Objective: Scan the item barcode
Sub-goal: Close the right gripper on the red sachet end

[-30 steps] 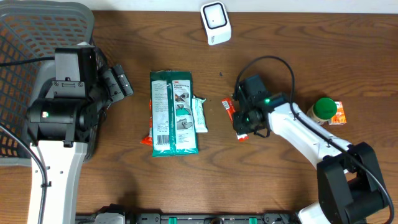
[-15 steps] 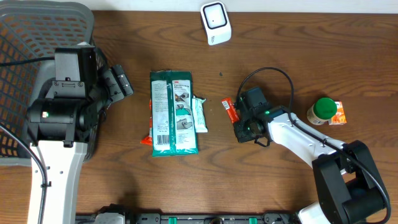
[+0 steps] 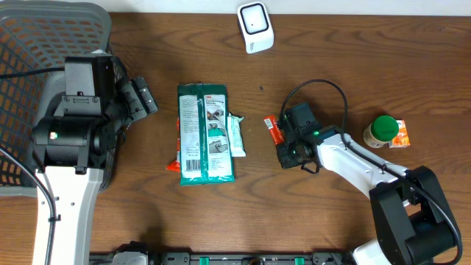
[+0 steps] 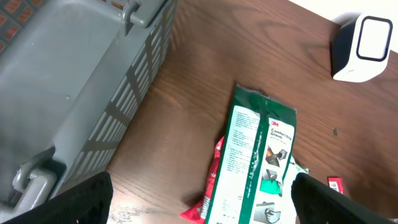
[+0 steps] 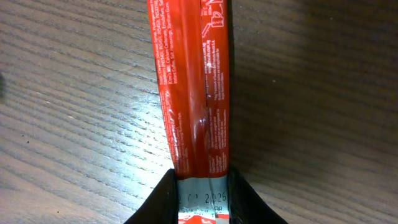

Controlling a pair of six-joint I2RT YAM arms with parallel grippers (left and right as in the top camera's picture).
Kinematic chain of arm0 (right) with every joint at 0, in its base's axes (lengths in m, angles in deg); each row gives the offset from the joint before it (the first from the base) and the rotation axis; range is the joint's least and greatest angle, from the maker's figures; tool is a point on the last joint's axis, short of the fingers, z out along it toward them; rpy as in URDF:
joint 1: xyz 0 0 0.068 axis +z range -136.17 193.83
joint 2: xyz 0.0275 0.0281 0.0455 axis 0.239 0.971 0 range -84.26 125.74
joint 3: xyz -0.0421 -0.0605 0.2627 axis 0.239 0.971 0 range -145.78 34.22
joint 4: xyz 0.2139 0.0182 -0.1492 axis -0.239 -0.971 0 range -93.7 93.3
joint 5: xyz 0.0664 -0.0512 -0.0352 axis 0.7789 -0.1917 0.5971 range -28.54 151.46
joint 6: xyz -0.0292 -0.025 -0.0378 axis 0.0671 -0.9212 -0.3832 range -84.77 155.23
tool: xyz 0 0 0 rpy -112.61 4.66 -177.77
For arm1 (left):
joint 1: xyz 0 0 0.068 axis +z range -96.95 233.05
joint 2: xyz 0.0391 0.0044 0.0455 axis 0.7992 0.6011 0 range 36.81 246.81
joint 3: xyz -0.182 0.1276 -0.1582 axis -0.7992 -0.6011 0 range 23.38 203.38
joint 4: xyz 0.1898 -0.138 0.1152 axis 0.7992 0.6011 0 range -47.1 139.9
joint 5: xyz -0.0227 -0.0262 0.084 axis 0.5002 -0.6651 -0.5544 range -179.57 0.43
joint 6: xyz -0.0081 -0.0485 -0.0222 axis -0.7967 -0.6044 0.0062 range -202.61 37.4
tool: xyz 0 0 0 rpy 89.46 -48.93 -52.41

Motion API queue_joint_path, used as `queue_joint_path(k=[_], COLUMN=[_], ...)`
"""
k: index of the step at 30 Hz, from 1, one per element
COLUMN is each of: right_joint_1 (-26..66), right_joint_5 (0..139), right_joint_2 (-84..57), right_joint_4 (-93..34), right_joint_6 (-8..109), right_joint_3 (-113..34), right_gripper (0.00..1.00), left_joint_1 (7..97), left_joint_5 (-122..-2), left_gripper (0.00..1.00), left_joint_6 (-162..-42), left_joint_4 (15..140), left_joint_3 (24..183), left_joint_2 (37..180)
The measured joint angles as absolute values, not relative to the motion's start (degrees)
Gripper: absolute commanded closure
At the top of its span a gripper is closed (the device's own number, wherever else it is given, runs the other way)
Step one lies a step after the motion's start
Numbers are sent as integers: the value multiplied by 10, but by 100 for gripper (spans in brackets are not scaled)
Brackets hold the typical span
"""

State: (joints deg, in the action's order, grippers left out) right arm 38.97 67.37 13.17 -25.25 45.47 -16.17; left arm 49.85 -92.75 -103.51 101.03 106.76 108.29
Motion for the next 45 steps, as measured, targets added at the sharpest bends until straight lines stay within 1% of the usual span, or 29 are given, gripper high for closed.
queue_joint_path(k=[4,7,12,16,19,26,32,34,35,40,45], right_joint_1=[390,390,390,389,388,371,362,362,361,361,361], right_joint_5=[674,674,672,672,672,671,686,693,696,700,701], right_joint_2=[132,132,132,132,132,132,132,132,132,132,132], right_joint_4=[-248,-240,-222,-222,-223,-222,-222,-222,-222,-223,-223], right_joint_6=[455,455,455,455,455,455,455,455,454,452,453], right_joint_3=[-162,-161,-161,-162,-162,-162,-162,-162,-162,-162,-162], right_gripper=[76,70,68,64,64,69,71,73,77,86,86], left_joint_1=[499,499,499,499,499,499,499,499,499,499,499], left_joint_5=[-928,-928,-928,-928,-928,-928,-928,-928,-928,-928,-928], left_gripper=[9,9,8,8,9,9,9,9,9,9,8], left_joint_6=[-1035,-1035,-1035,-1035,-1035,-1035,-1035,-1035,-1035,-1035,-1035], left_joint_4=[1010,1010,1010,1010,1010,1010,1010,1010,1010,1010,1011], left_joint_3=[1068,1068,1068,1068,1068,1068,1068,1068,1068,1068,1068], left_joint_2=[1083,1083,1083,1083,1083,1083,1083,1083,1083,1083,1083])
